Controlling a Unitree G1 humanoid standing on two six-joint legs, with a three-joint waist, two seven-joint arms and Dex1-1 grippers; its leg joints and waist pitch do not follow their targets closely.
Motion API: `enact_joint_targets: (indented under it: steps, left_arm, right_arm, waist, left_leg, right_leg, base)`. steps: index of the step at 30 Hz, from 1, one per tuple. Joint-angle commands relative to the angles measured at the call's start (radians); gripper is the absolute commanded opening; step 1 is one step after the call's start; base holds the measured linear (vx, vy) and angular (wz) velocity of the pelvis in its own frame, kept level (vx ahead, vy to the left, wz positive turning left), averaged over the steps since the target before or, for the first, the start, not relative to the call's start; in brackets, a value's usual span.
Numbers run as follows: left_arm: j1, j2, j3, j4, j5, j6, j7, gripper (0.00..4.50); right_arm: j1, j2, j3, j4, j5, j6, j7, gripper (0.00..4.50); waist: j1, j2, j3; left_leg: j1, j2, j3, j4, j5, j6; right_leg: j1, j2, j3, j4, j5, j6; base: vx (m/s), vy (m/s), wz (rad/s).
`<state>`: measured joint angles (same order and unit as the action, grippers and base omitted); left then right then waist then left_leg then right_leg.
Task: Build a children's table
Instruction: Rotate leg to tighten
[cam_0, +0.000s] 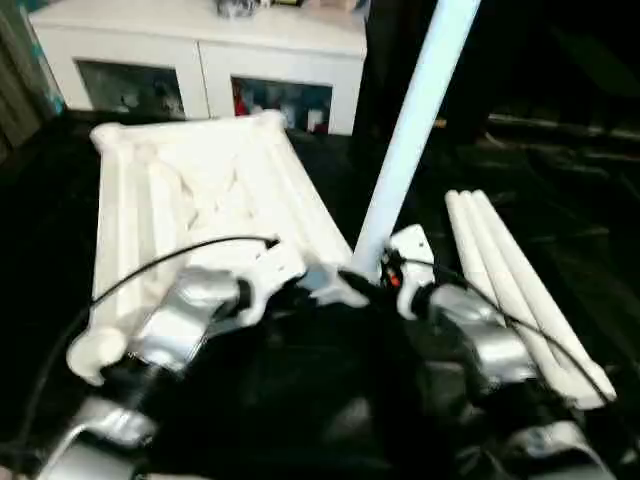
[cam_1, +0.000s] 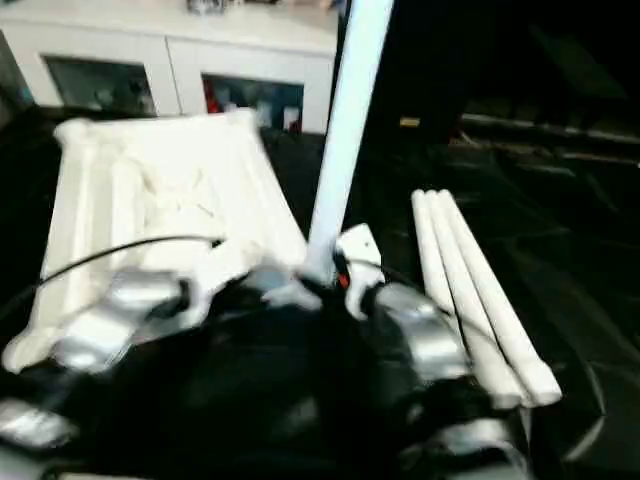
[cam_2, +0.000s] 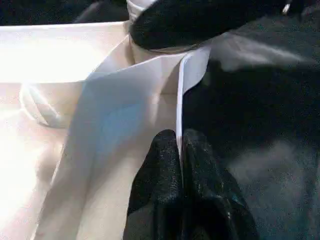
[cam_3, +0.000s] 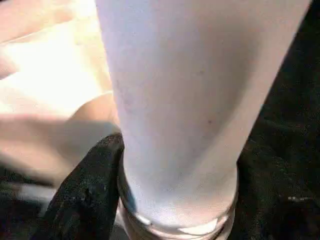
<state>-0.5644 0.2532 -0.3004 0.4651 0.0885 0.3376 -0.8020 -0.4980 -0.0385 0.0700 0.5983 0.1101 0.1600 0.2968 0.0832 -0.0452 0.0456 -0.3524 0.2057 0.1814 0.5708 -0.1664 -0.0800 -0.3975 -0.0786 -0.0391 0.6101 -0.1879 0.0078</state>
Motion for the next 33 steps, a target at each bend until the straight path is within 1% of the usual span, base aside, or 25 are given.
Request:
enact_joint_targets:
  steps: [1, 2, 3, 5, 6, 7, 9, 11, 12, 15, 16, 17, 18, 19, 21, 22, 23, 25, 26, 27, 28, 29, 30, 31, 33]
  left_arm:
    - [-0.01, -0.054, 0.013, 0.054, 0.0, 0.022, 0.115, 0.0]
    - [-0.018, -0.069, 0.01, 0.061, 0.004, 0.027, 0.13, 0.0]
    - [-0.018, -0.069, 0.01, 0.061, 0.004, 0.027, 0.13, 0.0]
    - [-0.03, -0.086, -0.003, 0.076, 0.024, 0.011, 0.136, 0.0]
    - [-0.03, -0.085, -0.007, 0.077, 0.028, 0.004, 0.128, 0.0]
    - [-0.03, -0.085, -0.007, 0.077, 0.028, 0.004, 0.128, 0.0]
    - [-0.024, -0.067, -0.008, 0.073, 0.028, -0.011, 0.107, 0.0]
    - [-0.019, -0.048, -0.006, 0.071, 0.027, -0.024, 0.091, 0.0]
    - [-0.008, -0.025, -0.003, 0.059, 0.021, -0.038, 0.064, 0.0]
    - [-0.002, -0.013, -0.002, 0.052, 0.019, -0.049, 0.047, 0.0]
    - [0.008, 0.005, 0.0, 0.039, 0.011, -0.062, 0.018, 0.0]
    - [0.029, 0.038, 0.002, 0.016, -0.006, -0.094, -0.042, 0.0]
    - [0.031, 0.042, 0.002, 0.013, -0.009, -0.098, -0.05, 0.0]
    - [0.038, 0.052, 0.001, 0.006, -0.016, -0.108, -0.069, 0.0]
    - [0.064, 0.091, -0.004, -0.032, -0.048, -0.133, -0.149, 0.0]
    - [0.07, 0.102, -0.006, -0.044, -0.056, -0.135, -0.17, 0.0]
    - [0.088, 0.129, -0.017, -0.075, -0.073, -0.149, -0.227, 0.0]
    - [0.094, 0.137, -0.021, -0.087, -0.078, -0.148, -0.246, 0.0]
    - [0.1, 0.144, -0.023, -0.098, -0.084, -0.151, -0.261, 0.0]
    - [0.108, 0.153, -0.023, -0.117, -0.096, -0.146, -0.285, 0.0]
    - [0.108, 0.153, -0.023, -0.117, -0.096, -0.146, -0.285, 0.0]
    - [0.113, 0.159, -0.022, -0.129, -0.103, -0.142, -0.301, 0.0]
    - [0.115, 0.161, -0.021, -0.134, -0.106, -0.139, -0.31, 0.0]
    - [0.12, 0.167, -0.018, -0.144, -0.113, -0.138, -0.324, 0.0]
    - [0.12, 0.169, -0.017, -0.143, -0.114, -0.14, -0.329, 0.0]
  right_arm:
    - [0.008, 0.036, -0.007, 0.101, -0.027, 0.028, -0.116, 2.74]
    - [-0.002, 0.052, 0.002, 0.114, -0.035, 0.017, -0.126, 2.74]
    - [-0.002, 0.052, 0.002, 0.114, -0.035, 0.017, -0.126, 2.74]
    - [-0.033, 0.086, 0.001, 0.147, -0.035, -0.013, -0.128, 2.74]
    - [-0.046, 0.095, -0.003, 0.156, -0.026, -0.031, -0.111, 3.09]
    - [-0.046, 0.095, -0.003, 0.156, -0.026, -0.031, -0.111, 3.44]
    - [-0.057, 0.092, -0.01, 0.155, -0.012, -0.052, -0.075, 3.46]
    - [-0.067, 0.083, -0.009, 0.157, -0.012, -0.061, -0.051, 3.72]
    - [-0.071, 0.057, -0.001, 0.141, -0.014, -0.06, -0.009, 3.84]
    - [-0.072, 0.042, -0.001, 0.131, -0.011, -0.054, 0.021, 3.97]
    - [-0.067, 0.016, 0.003, 0.103, -0.004, -0.046, 0.075, 3.97]
    - [-0.051, -0.042, 0.02, 0.046, 0.012, -0.026, 0.188, 3.97]
    - [-0.048, -0.049, 0.023, 0.039, 0.012, -0.025, 0.202, 3.97]
    - [-0.042, -0.068, 0.03, 0.022, 0.014, -0.022, 0.238, 3.97]
    - [-0.009, -0.157, 0.066, -0.045, 0.015, -0.015, 0.384, 3.97]
    - [0.0, -0.18, 0.075, -0.063, 0.017, -0.014, 0.425, 3.97]
    - [0.016, -0.229, 0.097, -0.098, 0.02, -0.014, 0.507, 3.97]
    - [0.019, -0.244, 0.105, -0.108, 0.02, -0.012, 0.536, 3.97]
    - [0.021, -0.255, 0.11, -0.115, 0.019, -0.013, 0.555, 3.97]
    - [0.02, -0.269, 0.117, -0.125, 0.019, -0.005, 0.586, 3.97]
    - [0.02, -0.269, 0.117, -0.125, 0.019, -0.005, 0.586, 3.97]
    - [0.019, -0.279, 0.126, -0.134, 0.02, 0.001, 0.606, 3.97]
    - [0.018, -0.285, 0.132, -0.137, 0.02, 0.004, 0.617, 3.97]
    - [0.023, -0.3, 0.15, -0.154, 0.017, 0.012, 0.649, 3.97]
    - [0.022, -0.3, 0.153, -0.152, 0.012, 0.008, 0.648, 3.97]
  waist:
    - [-0.008, 0.009, -0.045]
    - [-0.011, 0.008, -0.046]
    - [-0.011, 0.005, -0.045]
    - [-0.011, 0.008, -0.046]
    - [-0.011, 0.008, -0.047]
    - [-0.012, 0.01, -0.048]
    - [-0.012, 0.008, -0.05]
    - [-0.014, 0.009, -0.052]
    - [-0.015, 0.007, -0.051]
    - [-0.02, 0.005, -0.05]
    - [-0.018, 0.002, -0.051]
    - [-0.018, 0.002, -0.052]
    - [-0.016, 0.002, -0.051]
    - [-0.015, 0.003, -0.053]
    - [-0.012, 0.003, -0.054]
    - [-0.008, 0.001, -0.056]
    - [-0.006, 0.002, -0.057]
    - [0.0, 0.002, -0.058]
    - [0.002, 0.001, -0.062]
    - [0.004, 0.002, -0.062]
    - [0.007, 0.005, -0.063]
    - [0.008, 0.004, -0.063]
    - [0.008, 0.004, -0.063]
    - [0.009, 0.005, -0.063]
    - [0.01, 0.004, -0.061]
  left_leg:
    - [0.015, 0.011, -0.017, -0.071, -0.408, -0.063]
    - [0.019, 0.01, -0.017, -0.069, -0.436, -0.058]
    - [0.021, 0.009, -0.018, -0.069, -0.442, -0.055]
    - [0.017, 0.01, -0.02, -0.072, -0.453, -0.046]
    - [0.017, 0.01, -0.02, -0.073, -0.454, -0.044]
    - [0.014, 0.012, -0.022, -0.076, -0.448, -0.042]
    - [0.01, 0.013, -0.02, -0.079, -0.432, -0.037]
    - [0.006, 0.013, -0.019, -0.079, -0.421, -0.031]
    - [0.005, 0.013, -0.018, -0.079, -0.418, -0.029]
    - [0.005, 0.013, -0.016, -0.077, -0.416, -0.021]
    - [0.004, 0.013, -0.016, -0.076, -0.401, -0.016]
    - [-0.002, 0.014, -0.016, -0.077, -0.378, -0.005]
    - [-0.004, 0.016, -0.016, -0.078, -0.365, -0.003]
    - [0.001, 0.016, -0.011, -0.075, -0.355, 0.002]
    - [0.0, 0.019, -0.01, -0.074, -0.332, 0.007]
    - [-0.002, 0.021, -0.009, -0.073, -0.31, 0.014]
    - [-0.001, 0.021, -0.006, -0.07, -0.29, 0.019]
    - [-0.001, 0.021, -0.001, -0.066, -0.256, 0.029]
    - [-0.005, 0.02, -0.002, -0.064, -0.226, 0.031]
    - [-0.006, 0.02, -0.002, -0.064, -0.211, 0.032]
    - [-0.002, 0.021, 0.001, -0.061, -0.19, 0.036]
    - [-0.003, 0.02, 0.002, -0.059, -0.174, 0.04]
    - [-0.005, 0.019, 0.001, -0.059, -0.168, 0.042]
    - [-0.003, 0.019, 0.002, -0.059, -0.172, 0.042]
    - [-0.003, 0.02, 0.002, -0.06, -0.181, 0.041]
  right_leg:
    - [0.015, -0.054, 0.025, -0.108, -0.553, -0.077]
    - [0.008, -0.055, 0.023, -0.115, -0.578, -0.066]
    - [0.009, -0.053, 0.021, -0.119, -0.585, -0.059]
    - [0.009, -0.053, 0.02, -0.119, -0.577, -0.054]
    - [0.01, -0.054, 0.02, -0.119, -0.571, -0.055]
    - [0.014, -0.054, 0.02, -0.117, -0.54, -0.062]
    - [0.016, -0.052, 0.021, -0.112, -0.488, -0.075]
    - [0.019, -0.053, 0.023, -0.108, -0.452, -0.093]
    - [0.019, -0.052, 0.023, -0.107, -0.446, -0.096]
    - [0.019, -0.055, 0.024, -0.109, -0.459, -0.106]
    - [0.022, -0.056, 0.024, -0.109, -0.463, -0.105]
    - [0.028, -0.056, 0.025, -0.107, -0.442, -0.105]
    - [0.03, -0.056, 0.025, -0.105, -0.428, -0.105]
    - [0.023, -0.054, 0.027, -0.105, -0.411, -0.113]
    - [0.026, -0.054, 0.028, -0.098, -0.372, -0.13]
    - [0.03, -0.053, 0.029, -0.093, -0.332, -0.14]
    - [0.029, -0.051, 0.03, -0.089, -0.29, -0.157]
    - [0.028, -0.05, 0.032, -0.08, -0.229, -0.183]
    - [0.035, -0.05, 0.031, -0.073, -0.192, -0.194]
    - [0.036, -0.05, 0.03, -0.071, -0.172, -0.198]
    - [0.033, -0.046, 0.031, -0.067, -0.127, -0.21]
    - [0.035, -0.046, 0.031, -0.062, -0.091, -0.223]
    - [0.037, -0.046, 0.03, -0.059, -0.079, -0.226]
    - [0.036, -0.045, 0.029, -0.06, -0.077, -0.23]
    - [0.038, -0.046, 0.029, -0.061, -0.09, -0.23]
  base:
    - [0.0, 0.0, 0.0]
    - [0.0, 0.0, 0.0]
    - [0.0, 0.0, 0.0]
    - [0.0, 0.0, 0.0]
    - [0.0, 0.0, 0.0]
    - [0.0, 0.0, 0.0]
    - [0.0, 0.0, 0.0]
    - [0.0, 0.0, 0.0]
    - [0.0, 0.0, 0.0]
    - [0.0, 0.0, 0.0]
    - [0.0, 0.0, 0.0]
    - [0.0, 0.0, 0.0]
    - [0.0, 0.0, 0.0]
    - [0.0, 0.0, 0.0]
    - [0.0, 0.0, 0.0]
    - [0.0, 0.0, 0.0]
    - [0.053, -0.01, 0.05]
    - [0.055, -0.011, 0.04]
    - [0.052, -0.011, 0.0]
    - [0.052, -0.011, 0.0]
    - [0.0, 0.0, 0.0]
    - [0.0, 0.0, 0.0]
    - [0.0, 0.0, 0.0]
    - [0.0, 0.0, 0.0]
    - [0.0, 0.0, 0.0]
